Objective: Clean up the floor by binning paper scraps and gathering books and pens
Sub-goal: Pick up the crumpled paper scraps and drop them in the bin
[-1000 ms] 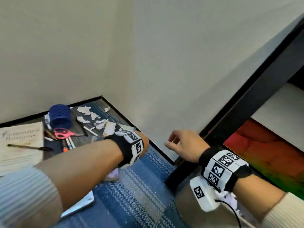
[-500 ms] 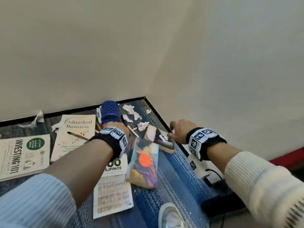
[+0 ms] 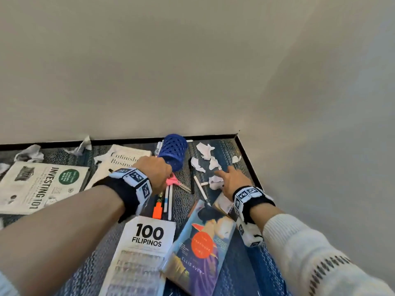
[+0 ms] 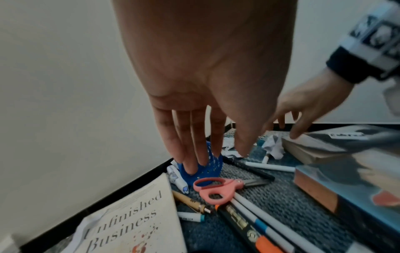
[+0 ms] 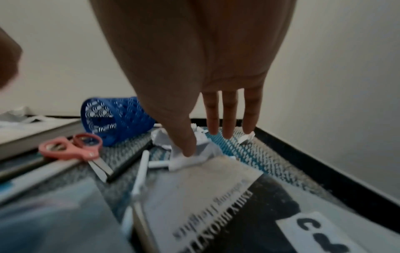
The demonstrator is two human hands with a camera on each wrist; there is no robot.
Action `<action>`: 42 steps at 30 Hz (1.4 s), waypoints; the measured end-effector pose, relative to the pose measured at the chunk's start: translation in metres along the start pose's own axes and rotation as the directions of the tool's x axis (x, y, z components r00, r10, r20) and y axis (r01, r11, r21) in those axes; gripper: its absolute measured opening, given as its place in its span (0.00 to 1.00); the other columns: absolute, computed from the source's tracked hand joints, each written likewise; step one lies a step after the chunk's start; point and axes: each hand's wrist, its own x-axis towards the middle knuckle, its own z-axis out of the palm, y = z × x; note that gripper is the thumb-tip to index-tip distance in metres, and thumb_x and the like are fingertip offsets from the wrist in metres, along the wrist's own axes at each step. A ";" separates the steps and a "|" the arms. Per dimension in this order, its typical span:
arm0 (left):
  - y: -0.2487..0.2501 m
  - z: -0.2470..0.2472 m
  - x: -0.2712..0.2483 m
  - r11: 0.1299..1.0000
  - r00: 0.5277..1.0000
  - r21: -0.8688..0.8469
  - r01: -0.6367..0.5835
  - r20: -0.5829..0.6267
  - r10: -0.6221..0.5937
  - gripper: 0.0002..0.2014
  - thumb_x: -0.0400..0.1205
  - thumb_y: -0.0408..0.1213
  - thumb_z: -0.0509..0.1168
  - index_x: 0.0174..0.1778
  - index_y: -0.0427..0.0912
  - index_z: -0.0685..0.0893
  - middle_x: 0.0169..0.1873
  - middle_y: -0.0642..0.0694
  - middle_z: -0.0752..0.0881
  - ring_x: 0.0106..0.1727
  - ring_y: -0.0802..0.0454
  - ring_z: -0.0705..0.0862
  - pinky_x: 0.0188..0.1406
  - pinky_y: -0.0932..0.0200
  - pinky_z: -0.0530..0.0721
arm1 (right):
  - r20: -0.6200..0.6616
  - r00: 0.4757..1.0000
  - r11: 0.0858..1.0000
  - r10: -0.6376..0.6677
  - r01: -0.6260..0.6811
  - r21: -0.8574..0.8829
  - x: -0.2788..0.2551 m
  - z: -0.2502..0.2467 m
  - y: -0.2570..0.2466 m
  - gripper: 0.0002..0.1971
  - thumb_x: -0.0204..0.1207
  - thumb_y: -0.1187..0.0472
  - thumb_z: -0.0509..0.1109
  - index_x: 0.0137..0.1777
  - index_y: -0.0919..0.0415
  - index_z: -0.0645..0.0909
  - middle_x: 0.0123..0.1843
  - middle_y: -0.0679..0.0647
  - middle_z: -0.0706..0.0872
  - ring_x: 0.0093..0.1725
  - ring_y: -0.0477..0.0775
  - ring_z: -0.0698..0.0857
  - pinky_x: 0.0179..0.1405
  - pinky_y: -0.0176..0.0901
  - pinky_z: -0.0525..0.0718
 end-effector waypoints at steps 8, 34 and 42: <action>-0.005 -0.066 0.028 0.997 0.998 -0.038 -0.064 -0.012 0.063 0.14 0.81 0.48 0.62 0.51 0.43 0.84 0.48 0.42 0.87 0.49 0.41 0.84 0.41 0.53 0.78 | -0.194 0.981 0.949 0.033 0.030 0.314 0.014 -0.002 0.012 0.06 0.80 0.59 0.63 0.51 0.60 0.79 0.54 0.60 0.84 0.56 0.65 0.83 0.47 0.51 0.80; 0.071 0.039 0.179 0.967 0.955 -0.239 0.087 -0.255 -0.149 0.22 0.90 0.45 0.41 0.55 0.43 0.81 0.47 0.41 0.87 0.48 0.38 0.88 0.34 0.53 0.72 | -0.092 0.968 0.960 0.236 -0.217 0.176 0.122 0.032 0.078 0.25 0.82 0.39 0.55 0.72 0.55 0.66 0.60 0.66 0.82 0.57 0.68 0.83 0.51 0.54 0.80; 0.064 0.041 0.220 0.940 0.945 -0.334 0.073 -0.277 -0.172 0.12 0.84 0.31 0.52 0.58 0.29 0.76 0.55 0.32 0.72 0.58 0.36 0.72 0.49 0.47 0.76 | -0.155 0.978 0.911 0.138 -0.064 0.407 0.121 0.024 0.061 0.13 0.79 0.63 0.61 0.62 0.62 0.65 0.54 0.67 0.84 0.51 0.70 0.84 0.48 0.56 0.81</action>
